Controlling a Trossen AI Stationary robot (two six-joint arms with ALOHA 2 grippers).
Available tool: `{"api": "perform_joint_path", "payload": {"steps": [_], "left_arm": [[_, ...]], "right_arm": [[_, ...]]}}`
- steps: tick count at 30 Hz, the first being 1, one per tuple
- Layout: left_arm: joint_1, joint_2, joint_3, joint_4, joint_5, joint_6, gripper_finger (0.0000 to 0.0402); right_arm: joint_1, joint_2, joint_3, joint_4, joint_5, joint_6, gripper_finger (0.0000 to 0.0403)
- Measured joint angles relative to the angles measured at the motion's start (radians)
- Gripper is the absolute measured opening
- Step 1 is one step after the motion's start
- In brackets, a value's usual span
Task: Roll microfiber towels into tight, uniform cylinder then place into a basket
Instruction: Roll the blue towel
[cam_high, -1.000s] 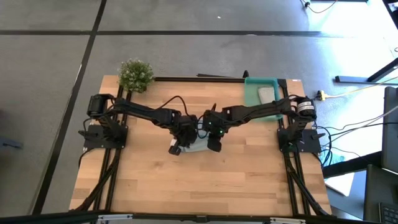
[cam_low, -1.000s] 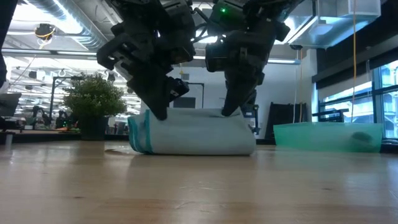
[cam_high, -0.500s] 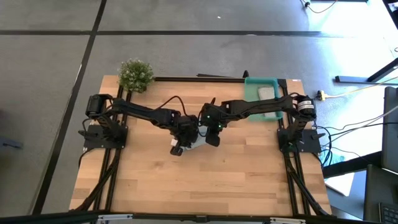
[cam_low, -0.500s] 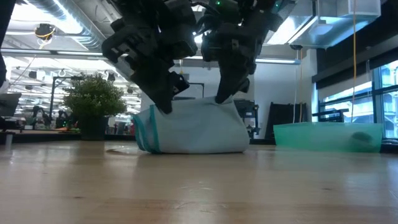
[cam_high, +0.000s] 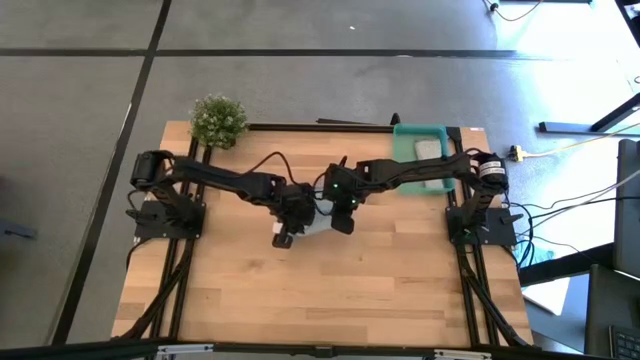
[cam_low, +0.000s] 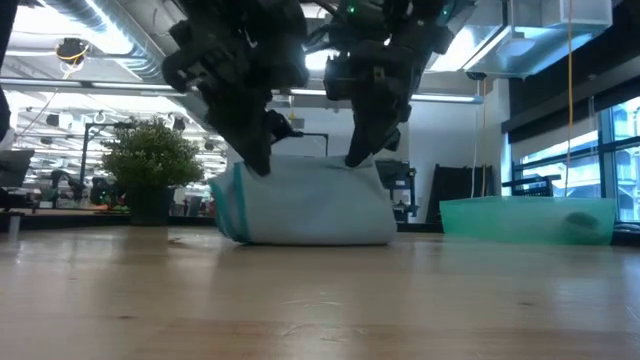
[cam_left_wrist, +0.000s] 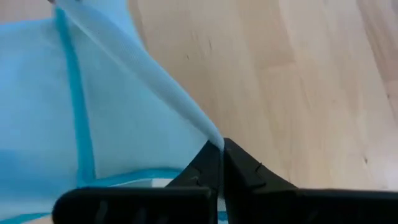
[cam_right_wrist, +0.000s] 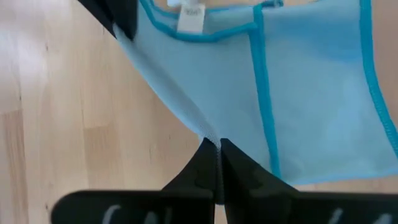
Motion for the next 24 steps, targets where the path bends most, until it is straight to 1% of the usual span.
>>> {"api": "perform_joint_path", "payload": {"steps": [6,16,19,24], "left_arm": [[0.031,-0.048,0.000,-0.053,-0.007,-0.006,0.0000],[0.034,-0.061,0.030,-0.064,-0.013,-0.007,0.0000],[0.035,-0.062,0.048,-0.119,-0.019,-0.007,0.0000],[0.030,-0.063,0.051,-0.228,-0.032,-0.007,0.0000]], "right_arm": [[0.005,0.006,-0.046,0.063,-0.023,0.001,0.0007],[0.006,0.012,-0.050,0.072,-0.027,-0.001,0.0007],[0.007,0.013,-0.051,0.082,-0.010,-0.003,0.0007],[0.006,0.014,-0.051,0.121,-0.013,-0.003,0.0007]]}}
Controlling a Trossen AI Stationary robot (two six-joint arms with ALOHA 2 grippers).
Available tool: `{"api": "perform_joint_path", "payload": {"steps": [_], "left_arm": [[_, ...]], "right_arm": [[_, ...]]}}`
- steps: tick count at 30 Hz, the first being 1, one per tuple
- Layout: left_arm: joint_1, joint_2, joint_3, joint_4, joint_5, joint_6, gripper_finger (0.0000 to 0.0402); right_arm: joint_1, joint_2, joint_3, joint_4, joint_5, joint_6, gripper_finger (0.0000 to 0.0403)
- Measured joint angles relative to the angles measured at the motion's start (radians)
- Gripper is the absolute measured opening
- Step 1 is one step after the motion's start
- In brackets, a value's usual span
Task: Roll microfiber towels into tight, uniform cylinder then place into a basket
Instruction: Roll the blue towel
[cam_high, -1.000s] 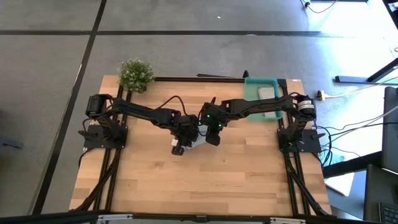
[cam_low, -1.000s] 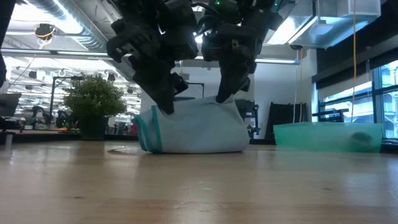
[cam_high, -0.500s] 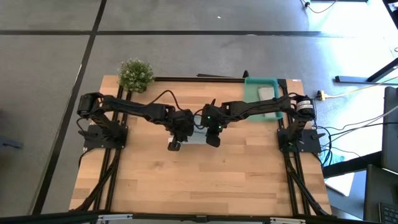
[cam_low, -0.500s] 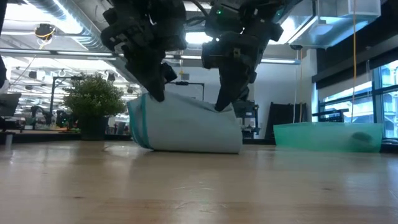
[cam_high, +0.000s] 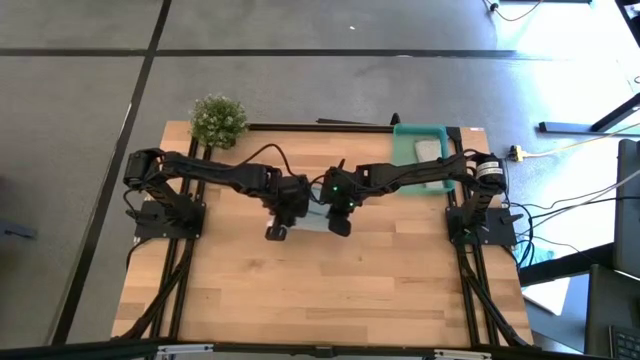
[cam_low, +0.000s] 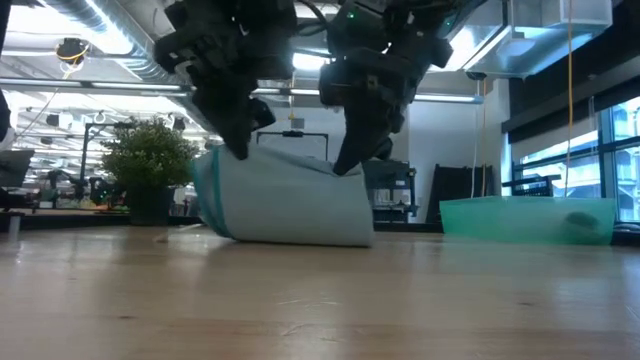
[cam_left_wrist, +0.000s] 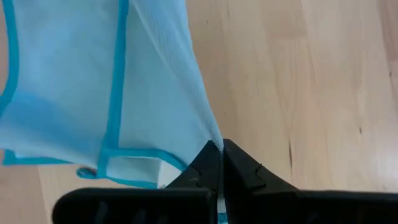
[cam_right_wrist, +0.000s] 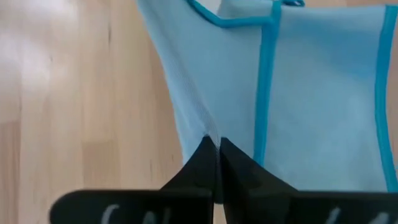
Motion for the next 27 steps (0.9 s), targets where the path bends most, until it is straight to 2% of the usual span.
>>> {"api": "perform_joint_path", "payload": {"steps": [9,19,27], "left_arm": [[-0.023,-0.003,0.002,-0.084,-0.003,0.000,0.0000],[-0.024,-0.004,-0.005,-0.077,0.001,-0.018,0.0000],[-0.025,-0.005,-0.005,-0.056,0.012,-0.023,0.0000]], "right_arm": [[-0.007,-0.012,-0.001,0.082,-0.003,0.003,0.0007],[-0.025,-0.059,-0.002,0.070,-0.003,-0.011,0.0007],[-0.026,-0.090,-0.003,0.050,-0.091,-0.016,0.0007]]}}
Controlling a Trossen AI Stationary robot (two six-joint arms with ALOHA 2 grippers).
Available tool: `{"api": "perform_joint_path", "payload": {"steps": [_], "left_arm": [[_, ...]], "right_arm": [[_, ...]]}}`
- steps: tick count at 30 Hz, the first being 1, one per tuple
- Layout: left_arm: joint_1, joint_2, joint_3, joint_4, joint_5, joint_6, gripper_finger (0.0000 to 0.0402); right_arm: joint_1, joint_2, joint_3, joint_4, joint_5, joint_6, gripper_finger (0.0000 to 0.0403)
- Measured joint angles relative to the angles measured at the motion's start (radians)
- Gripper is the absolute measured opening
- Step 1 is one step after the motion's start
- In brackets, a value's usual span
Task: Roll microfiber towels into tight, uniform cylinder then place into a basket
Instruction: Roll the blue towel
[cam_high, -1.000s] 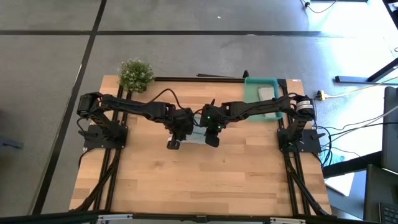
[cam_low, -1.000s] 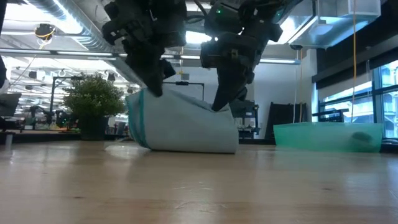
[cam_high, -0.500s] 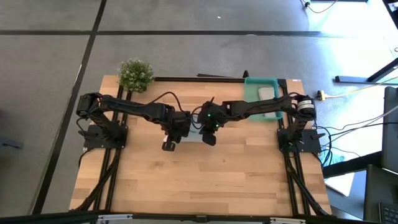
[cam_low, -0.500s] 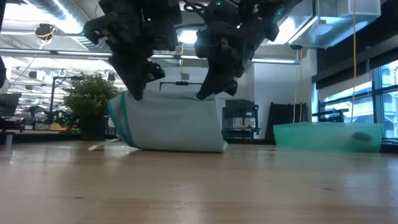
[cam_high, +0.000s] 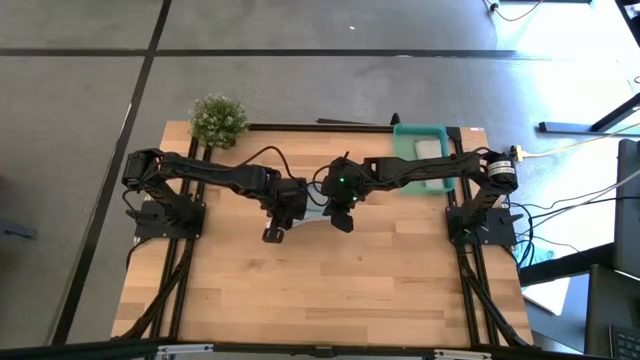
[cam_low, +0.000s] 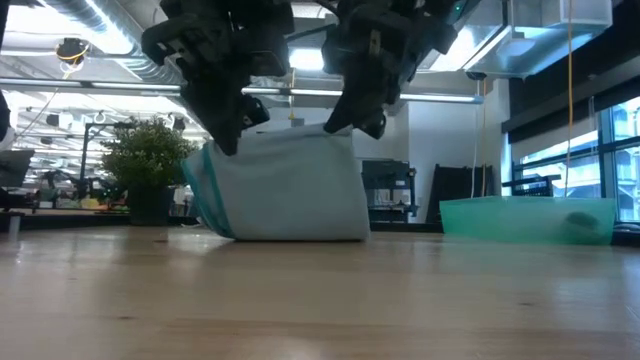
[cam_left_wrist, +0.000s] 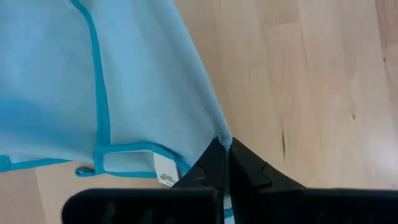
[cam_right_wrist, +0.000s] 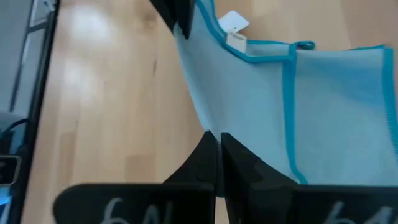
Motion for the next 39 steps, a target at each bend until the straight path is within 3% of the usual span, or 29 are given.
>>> {"api": "perform_joint_path", "payload": {"steps": [7,16,26,39], "left_arm": [[0.000,-0.004,-0.004,0.008,-0.026,-0.079,0.0000],[-0.046,-0.072,-0.005,0.010,-0.023,-0.016,0.0000],[-0.057,-0.050,-0.004,0.018,-0.033,-0.030,0.0000],[-0.003,-0.015,-0.006,0.075,-0.079,-0.049,0.0000]], "right_arm": [[0.024,0.011,0.001,-0.047,0.005,-0.003,0.0007],[-0.003,0.011,0.003,-0.037,-0.010,-0.007,0.0007],[-0.030,0.017,0.002,-0.033,-0.080,0.051,0.0007],[-0.045,0.046,0.001,-0.087,0.015,0.177,0.0007]]}}
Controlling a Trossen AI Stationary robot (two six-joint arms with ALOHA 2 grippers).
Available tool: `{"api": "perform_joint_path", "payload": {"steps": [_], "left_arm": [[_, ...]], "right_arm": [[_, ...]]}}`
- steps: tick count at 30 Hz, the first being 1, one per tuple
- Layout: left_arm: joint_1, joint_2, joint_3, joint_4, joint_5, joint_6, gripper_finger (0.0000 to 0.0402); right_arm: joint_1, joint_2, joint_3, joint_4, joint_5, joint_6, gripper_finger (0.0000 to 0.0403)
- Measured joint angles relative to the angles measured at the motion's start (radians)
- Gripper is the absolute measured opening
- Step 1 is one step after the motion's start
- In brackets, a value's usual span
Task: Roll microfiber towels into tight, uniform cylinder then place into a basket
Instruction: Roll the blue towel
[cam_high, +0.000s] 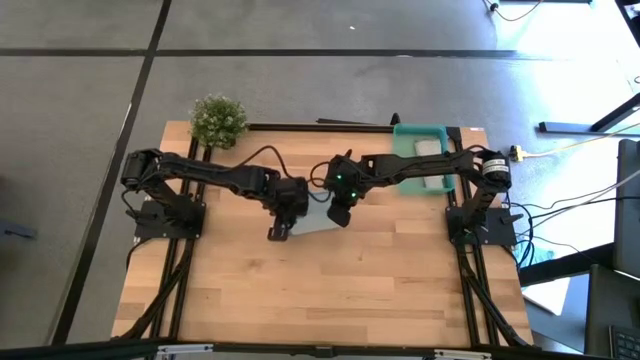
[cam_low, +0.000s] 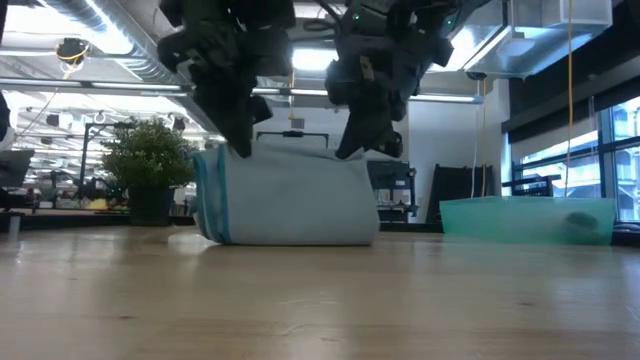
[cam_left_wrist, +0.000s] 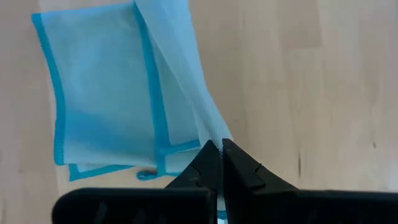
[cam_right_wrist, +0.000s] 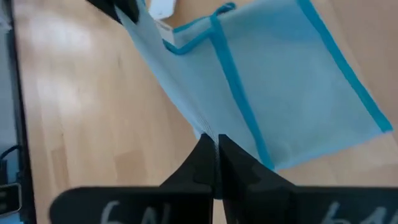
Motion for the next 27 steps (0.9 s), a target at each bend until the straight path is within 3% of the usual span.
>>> {"api": "perform_joint_path", "payload": {"steps": [4,15,27], "left_arm": [[0.015,0.001,0.002,0.014,-0.011,-0.006,0.0000],[0.015,0.092,0.000,0.079,-0.010,0.024,0.0000],[0.044,0.115,0.000,0.099,-0.032,0.035,0.0000]], "right_arm": [[-0.008,0.000,-0.001,-0.038,0.028,0.004,0.0007],[-0.014,0.003,-0.153,0.144,-0.019,0.050,0.0007],[-0.026,0.015,-0.282,0.349,0.085,0.083,0.0007]]}}
